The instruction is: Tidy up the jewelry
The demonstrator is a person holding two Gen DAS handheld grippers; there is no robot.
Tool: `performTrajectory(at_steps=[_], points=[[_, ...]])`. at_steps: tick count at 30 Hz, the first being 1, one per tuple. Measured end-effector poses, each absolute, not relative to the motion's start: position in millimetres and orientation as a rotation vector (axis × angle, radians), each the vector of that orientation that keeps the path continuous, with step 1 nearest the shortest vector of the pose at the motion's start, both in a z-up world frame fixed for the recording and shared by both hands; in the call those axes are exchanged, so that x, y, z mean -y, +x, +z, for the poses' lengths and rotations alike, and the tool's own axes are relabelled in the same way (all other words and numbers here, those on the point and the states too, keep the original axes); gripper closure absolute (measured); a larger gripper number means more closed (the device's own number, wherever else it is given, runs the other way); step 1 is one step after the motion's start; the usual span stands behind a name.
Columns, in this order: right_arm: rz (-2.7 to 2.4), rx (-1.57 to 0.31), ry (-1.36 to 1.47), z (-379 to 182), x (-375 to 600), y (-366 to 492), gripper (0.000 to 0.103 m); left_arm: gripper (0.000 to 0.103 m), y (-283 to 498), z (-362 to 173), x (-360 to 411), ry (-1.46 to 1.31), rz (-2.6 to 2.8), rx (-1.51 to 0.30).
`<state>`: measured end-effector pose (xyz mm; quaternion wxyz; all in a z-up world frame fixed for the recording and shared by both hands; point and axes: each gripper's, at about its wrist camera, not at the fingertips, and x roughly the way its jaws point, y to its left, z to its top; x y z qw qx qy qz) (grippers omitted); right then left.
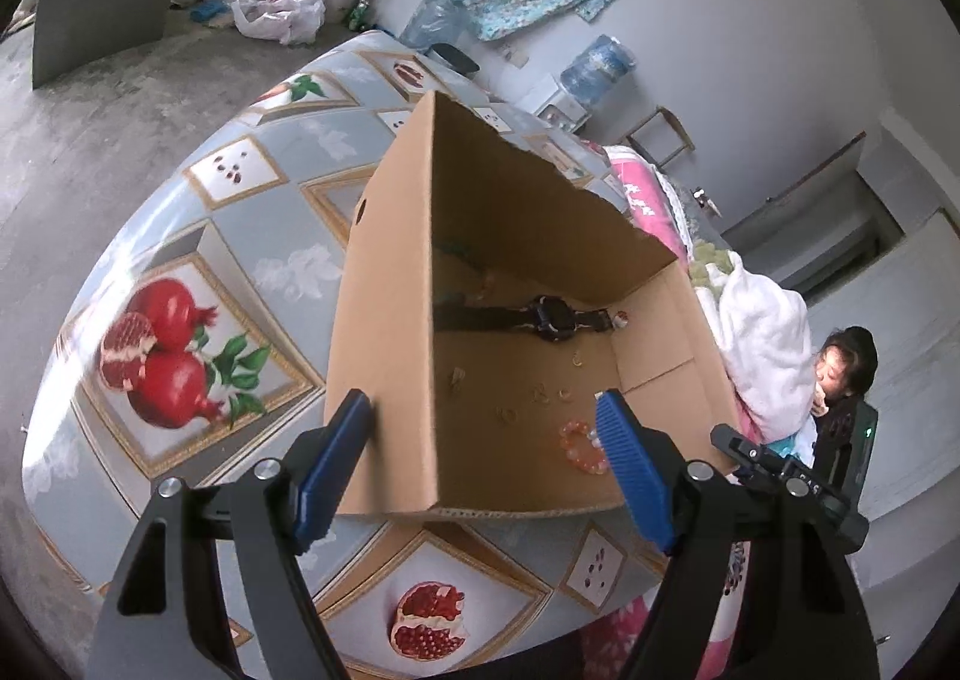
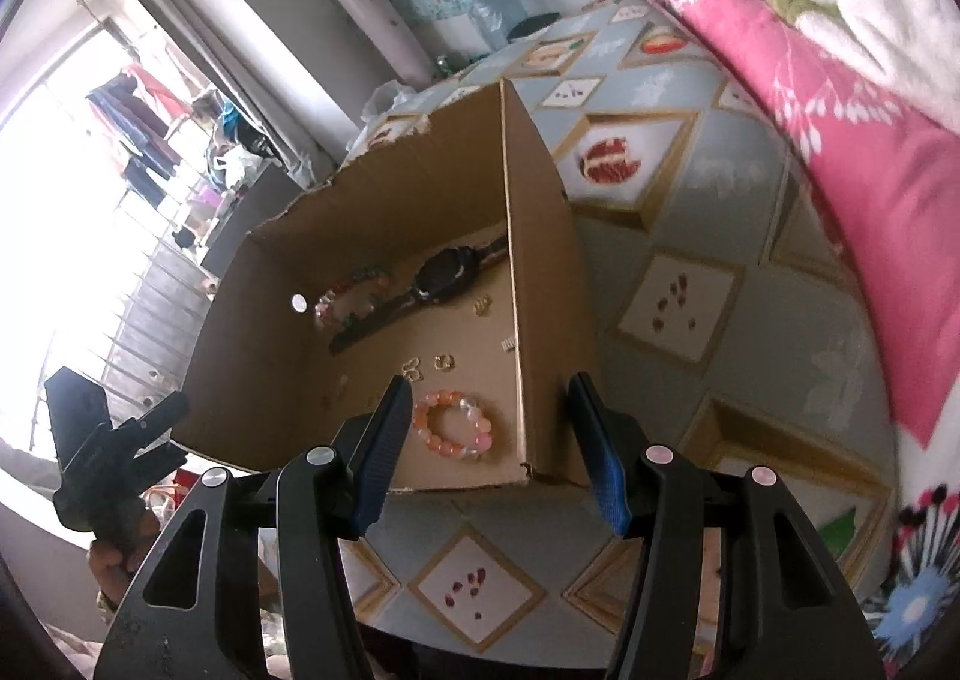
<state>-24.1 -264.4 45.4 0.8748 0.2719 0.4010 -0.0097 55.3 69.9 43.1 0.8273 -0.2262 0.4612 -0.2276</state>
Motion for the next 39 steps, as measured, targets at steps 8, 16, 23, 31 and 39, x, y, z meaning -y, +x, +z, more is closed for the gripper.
performTrajectory(at_steps=[8,16,23,31,39], points=[[-0.200,-0.707,0.516,57.9,253.3,-77.6,0.042,0.021,7.4,70.2,-75.8,-0.293,-0.315,-0.805],[-0.349,-0.579,0.340,73.0,205.3,-140.1,0.020,0.005,-49.6,97.3,-56.7,-0.138,-0.271,-0.704],[-0.332,-0.520,0.210,96.4,169.4,-149.5,0.008,0.005,-71.6,111.1,-23.2,-0.030,-0.146,-0.645],[-0.318,-0.584,0.219,84.9,158.1,-141.6,0.008,0.005,-78.1,107.1,-1.8,0.026,-0.134,-0.667],[-0.311,-0.720,0.207,56.1,150.1,-123.3,0.008,0.005,-66.4,81.7,11.2,0.075,-0.125,-0.766]])
